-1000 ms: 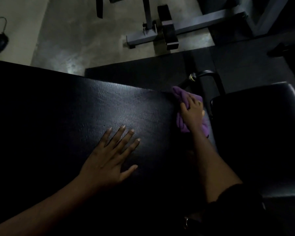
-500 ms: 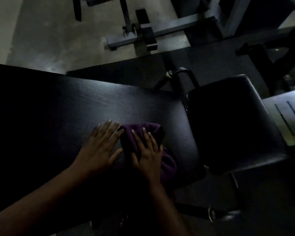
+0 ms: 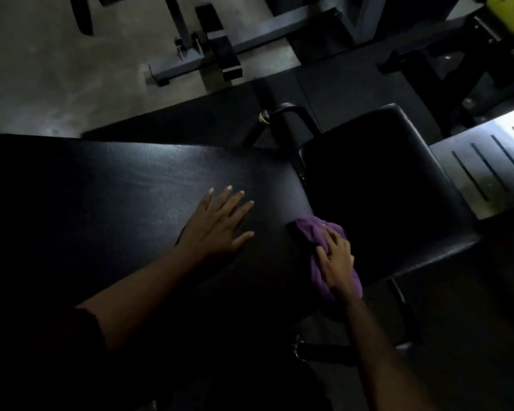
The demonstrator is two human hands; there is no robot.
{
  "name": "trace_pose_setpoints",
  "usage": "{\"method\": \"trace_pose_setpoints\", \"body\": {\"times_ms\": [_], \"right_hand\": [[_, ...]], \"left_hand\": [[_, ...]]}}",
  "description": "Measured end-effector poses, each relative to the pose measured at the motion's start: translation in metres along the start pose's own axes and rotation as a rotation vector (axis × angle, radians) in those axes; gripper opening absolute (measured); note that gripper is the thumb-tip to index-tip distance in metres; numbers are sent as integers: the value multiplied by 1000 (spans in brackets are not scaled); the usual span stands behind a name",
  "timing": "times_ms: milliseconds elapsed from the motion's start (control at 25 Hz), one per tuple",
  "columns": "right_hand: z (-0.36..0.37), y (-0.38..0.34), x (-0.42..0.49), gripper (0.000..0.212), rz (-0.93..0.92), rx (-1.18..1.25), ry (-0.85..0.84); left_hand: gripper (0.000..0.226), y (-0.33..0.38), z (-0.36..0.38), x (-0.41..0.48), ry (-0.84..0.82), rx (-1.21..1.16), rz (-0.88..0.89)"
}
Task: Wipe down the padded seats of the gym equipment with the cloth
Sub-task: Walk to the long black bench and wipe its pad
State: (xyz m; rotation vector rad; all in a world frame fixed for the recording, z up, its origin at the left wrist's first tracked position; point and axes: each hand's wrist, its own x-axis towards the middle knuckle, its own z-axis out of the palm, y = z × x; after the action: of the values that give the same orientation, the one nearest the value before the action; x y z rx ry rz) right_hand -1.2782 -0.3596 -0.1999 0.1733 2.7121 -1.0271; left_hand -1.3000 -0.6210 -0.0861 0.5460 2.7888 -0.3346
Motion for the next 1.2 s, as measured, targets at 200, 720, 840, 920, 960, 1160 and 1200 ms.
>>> {"method": "trace_pose_setpoints", "body": {"times_ms": [200, 720, 840, 920, 960, 1160, 1200], "right_hand": [[31, -80, 5, 60, -258, 36, 29], [32, -108, 174, 55, 38, -145, -115], [30, -85, 143, 56, 24, -138, -103], [27, -69, 115, 59, 21, -146, -95], [27, -61, 101, 61, 21, -150, -92], [14, -25, 33, 65, 66, -122, -83], [13, -20, 21, 68, 74, -113, -72]], "left_hand": [[67, 5, 20, 2, 41, 8, -55], [70, 3, 34, 7, 144, 65, -18], [69, 3, 33, 7, 142, 69, -20], [69, 3, 33, 7, 133, 67, -26], [69, 1, 34, 8, 124, 65, -29], [69, 3, 30, 7, 117, 31, -44], [69, 3, 30, 6, 113, 25, -47]]}}
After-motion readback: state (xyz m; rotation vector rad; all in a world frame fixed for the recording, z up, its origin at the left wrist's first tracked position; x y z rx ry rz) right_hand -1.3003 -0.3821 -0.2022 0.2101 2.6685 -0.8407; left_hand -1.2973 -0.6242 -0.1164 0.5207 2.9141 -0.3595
